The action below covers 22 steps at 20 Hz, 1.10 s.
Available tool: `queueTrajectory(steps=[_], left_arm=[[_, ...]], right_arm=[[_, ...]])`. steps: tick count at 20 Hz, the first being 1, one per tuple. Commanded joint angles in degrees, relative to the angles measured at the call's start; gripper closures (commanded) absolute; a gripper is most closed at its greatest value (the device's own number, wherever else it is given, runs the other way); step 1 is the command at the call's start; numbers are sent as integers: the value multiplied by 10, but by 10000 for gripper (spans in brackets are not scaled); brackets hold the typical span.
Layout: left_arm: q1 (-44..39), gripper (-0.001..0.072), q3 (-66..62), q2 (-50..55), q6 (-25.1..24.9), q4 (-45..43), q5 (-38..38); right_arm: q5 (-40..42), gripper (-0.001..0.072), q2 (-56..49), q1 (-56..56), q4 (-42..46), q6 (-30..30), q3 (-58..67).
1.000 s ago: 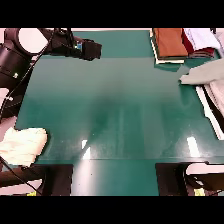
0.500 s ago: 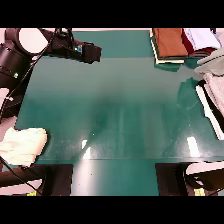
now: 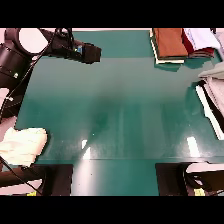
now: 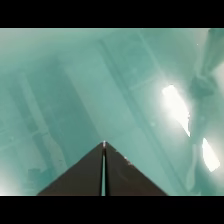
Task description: Fold the shirts.
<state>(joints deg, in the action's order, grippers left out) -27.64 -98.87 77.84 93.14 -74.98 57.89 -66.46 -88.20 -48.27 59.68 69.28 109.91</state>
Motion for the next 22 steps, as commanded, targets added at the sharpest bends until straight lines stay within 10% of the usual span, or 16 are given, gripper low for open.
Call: queueTrajectory(steps=[1,10,14,22], left_arm=[[0,686,0,0,-2,0,0],[0,686,0,0,-6,0,1],[0,686,0,0,-6,0,0],[0,686,0,3,-6,0,0]], right_arm=[[-38,693,59,-23,120,-3,-87],[-51,679,199,-150,169,-3,-331],[-36,176,223,-172,156,-3,-360],[15,178,248,52,-72,-3,-285]])
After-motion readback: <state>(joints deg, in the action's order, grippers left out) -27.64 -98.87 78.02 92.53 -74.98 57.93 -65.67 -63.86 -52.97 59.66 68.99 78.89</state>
